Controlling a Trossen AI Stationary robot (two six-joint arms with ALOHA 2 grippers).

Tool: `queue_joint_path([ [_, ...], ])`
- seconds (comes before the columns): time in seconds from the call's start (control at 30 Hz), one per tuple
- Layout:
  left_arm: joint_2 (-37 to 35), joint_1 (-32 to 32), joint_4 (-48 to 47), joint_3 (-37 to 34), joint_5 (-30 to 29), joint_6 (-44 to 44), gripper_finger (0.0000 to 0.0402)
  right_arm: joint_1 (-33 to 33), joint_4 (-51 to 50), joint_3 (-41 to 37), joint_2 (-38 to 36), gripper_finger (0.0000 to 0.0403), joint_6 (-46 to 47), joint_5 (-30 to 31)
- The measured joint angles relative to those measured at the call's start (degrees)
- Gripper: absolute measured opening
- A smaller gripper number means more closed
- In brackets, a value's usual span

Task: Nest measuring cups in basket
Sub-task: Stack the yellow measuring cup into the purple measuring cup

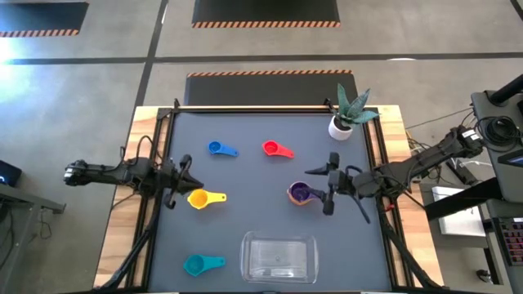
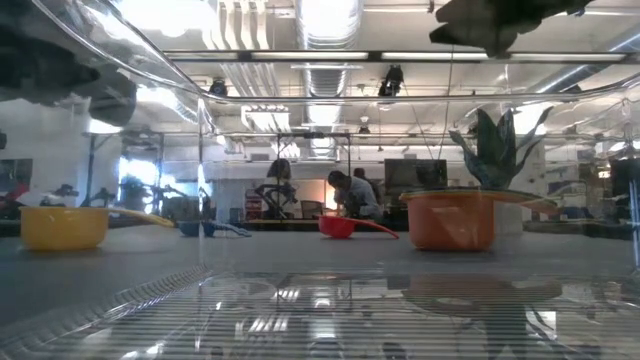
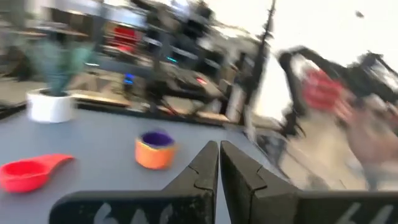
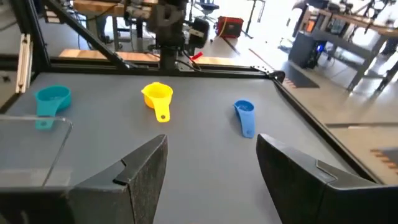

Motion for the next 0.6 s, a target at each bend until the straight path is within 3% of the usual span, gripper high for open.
queue_joint_path([
  [0.13, 0.16, 0.02, 5.35, 0.0, -6.33, -6.54, 0.0, -0.01, 0.24, -0.16, 0.0, 0.0235, -2.2, -0.02],
  [0.33, 0.45, 0.07, 11.04, 0.13, -8.75, -1.05, 0.0, -0.02, 0.54, -0.16, -0.48, 0.0235, -6.57, 0.01],
  [0.4, 1.55, 0.15, 6.65, 3.56, -11.41, 0.3, 0.0, -0.03, 1.03, -0.16, -1.01, 0.0235, -7.43, 0.03],
  [0.47, 4.61, 0.12, -3.51, 9.9, -14.0, 0.72, 0.0, -0.03, 1.01, -0.16, -1.63, 0.0235, -8.31, 0.05],
  [0.6, 16.09, 0.17, -23.55, 22.62, -20.3, -0.95, 0.001, -0.03, 0.91, -0.16, -2.2, 0.0235, -8.28, 0.04],
])
